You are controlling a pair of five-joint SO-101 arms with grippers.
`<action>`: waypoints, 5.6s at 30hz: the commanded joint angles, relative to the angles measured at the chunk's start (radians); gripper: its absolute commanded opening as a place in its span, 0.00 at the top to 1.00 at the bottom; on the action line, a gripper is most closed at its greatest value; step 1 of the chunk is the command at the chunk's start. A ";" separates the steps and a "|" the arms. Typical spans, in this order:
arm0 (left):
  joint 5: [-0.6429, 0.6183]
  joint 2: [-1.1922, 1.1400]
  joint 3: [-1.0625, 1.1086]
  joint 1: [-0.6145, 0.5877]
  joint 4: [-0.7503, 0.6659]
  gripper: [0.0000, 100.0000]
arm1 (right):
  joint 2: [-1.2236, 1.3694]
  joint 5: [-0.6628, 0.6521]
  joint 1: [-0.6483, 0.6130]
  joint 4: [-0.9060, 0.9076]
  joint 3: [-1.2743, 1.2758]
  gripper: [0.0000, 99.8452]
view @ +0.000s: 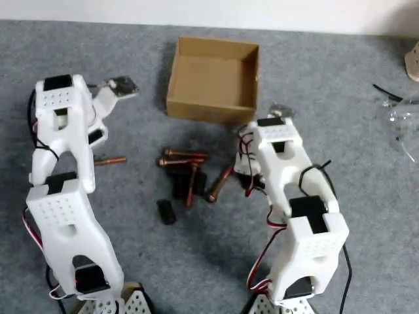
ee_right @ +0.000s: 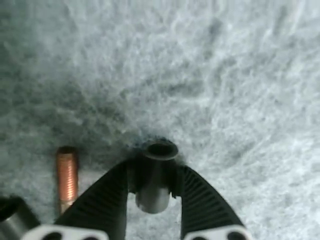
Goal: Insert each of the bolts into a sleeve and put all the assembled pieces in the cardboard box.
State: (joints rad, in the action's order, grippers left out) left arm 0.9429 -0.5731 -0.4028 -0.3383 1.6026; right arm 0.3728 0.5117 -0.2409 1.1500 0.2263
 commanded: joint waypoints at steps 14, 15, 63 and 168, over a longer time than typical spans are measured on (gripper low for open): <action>-1.688 -0.031 -0.007 0.030 0.118 0.84 | 0.008 -0.018 0.019 -0.091 -0.047 1.00; -1.692 -0.054 -0.008 0.025 0.118 0.84 | 0.008 -0.018 0.019 -0.091 -0.047 1.00; -2.125 -0.177 -0.188 -0.016 0.057 0.84 | 0.008 -0.057 0.019 -0.091 -0.048 1.00; -1.511 0.598 -0.203 -0.010 0.166 1.00 | -0.444 -0.130 0.018 -0.354 0.300 1.00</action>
State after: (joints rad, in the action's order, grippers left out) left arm -0.6099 -0.2002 -0.7158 -0.3675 1.7653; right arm 0.0783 0.3997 -0.2332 0.8830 0.4749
